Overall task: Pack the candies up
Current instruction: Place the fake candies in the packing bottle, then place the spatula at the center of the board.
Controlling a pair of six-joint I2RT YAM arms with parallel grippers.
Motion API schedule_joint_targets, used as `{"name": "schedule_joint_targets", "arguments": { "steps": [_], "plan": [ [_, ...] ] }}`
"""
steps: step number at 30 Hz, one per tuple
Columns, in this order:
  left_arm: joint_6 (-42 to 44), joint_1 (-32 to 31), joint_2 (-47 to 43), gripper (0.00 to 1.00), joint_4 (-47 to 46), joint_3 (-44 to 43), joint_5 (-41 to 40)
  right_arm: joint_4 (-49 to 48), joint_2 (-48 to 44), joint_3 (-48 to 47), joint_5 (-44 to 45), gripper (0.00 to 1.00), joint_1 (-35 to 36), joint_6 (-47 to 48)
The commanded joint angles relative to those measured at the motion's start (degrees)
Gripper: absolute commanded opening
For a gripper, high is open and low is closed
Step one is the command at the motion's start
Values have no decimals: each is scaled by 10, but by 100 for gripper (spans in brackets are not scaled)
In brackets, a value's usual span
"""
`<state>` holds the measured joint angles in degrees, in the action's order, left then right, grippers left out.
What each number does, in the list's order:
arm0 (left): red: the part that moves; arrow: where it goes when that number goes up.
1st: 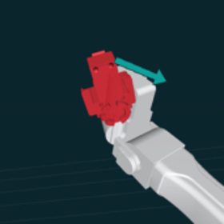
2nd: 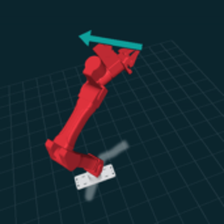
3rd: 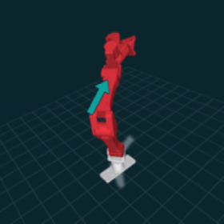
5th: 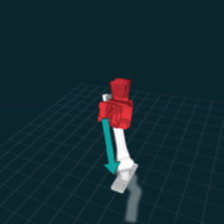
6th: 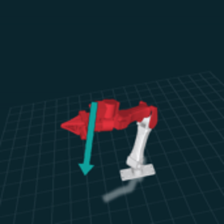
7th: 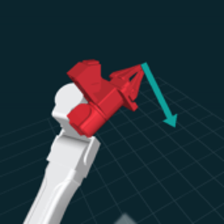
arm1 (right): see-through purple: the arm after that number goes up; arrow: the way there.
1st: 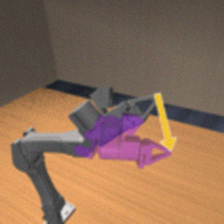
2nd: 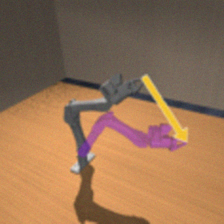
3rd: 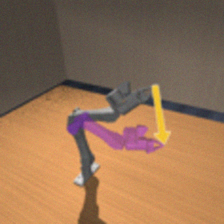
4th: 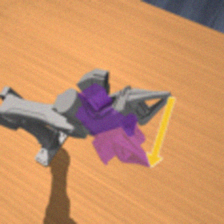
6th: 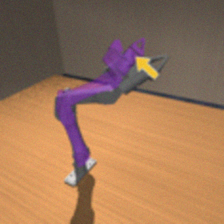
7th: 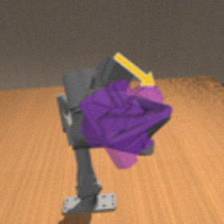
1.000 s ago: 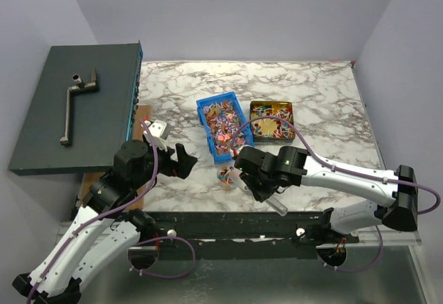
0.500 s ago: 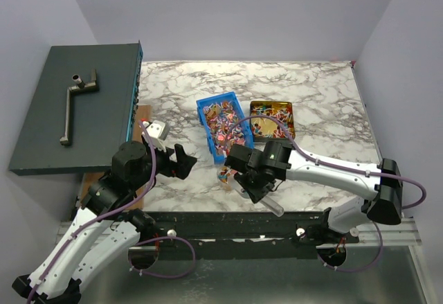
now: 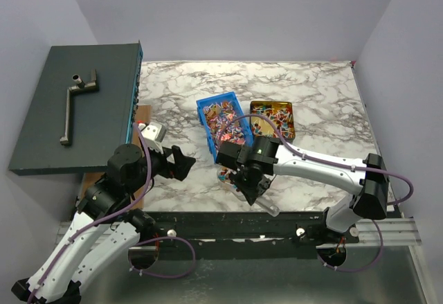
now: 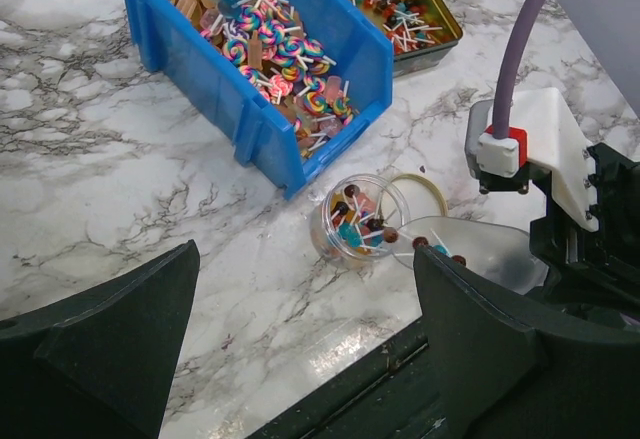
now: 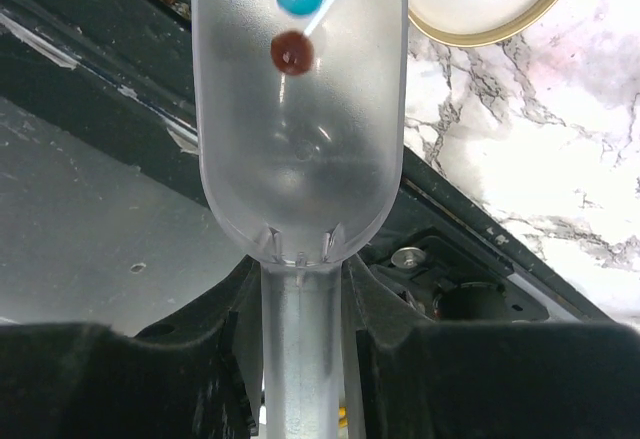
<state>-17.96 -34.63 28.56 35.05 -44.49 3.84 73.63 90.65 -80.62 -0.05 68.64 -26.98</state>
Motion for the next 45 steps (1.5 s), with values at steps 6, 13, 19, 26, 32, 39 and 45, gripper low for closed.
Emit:
{"name": "schedule_joint_targets", "arguments": {
  "steps": [6,13,19,26,32,39,45],
  "plan": [
    [3,-5,-19,90,1,1,10,58,17,-41,-45,1,-31,-5],
    [4,-11,-23,90,1,1,6,55,19,-47,-91,1,-51,5],
    [4,-14,-21,90,2,1,6,49,10,-32,-124,1,-69,15],
    [3,-14,-19,90,1,1,3,41,-11,-14,-141,1,-96,22],
    [5,-14,-9,90,3,1,-2,-10,-59,7,-87,1,-100,-10],
    [6,-13,19,90,2,1,3,-104,-151,89,36,0,-100,-66],
    [11,-11,38,90,-1,0,-5,-169,-233,154,149,1,-100,-107]
  ]
}}
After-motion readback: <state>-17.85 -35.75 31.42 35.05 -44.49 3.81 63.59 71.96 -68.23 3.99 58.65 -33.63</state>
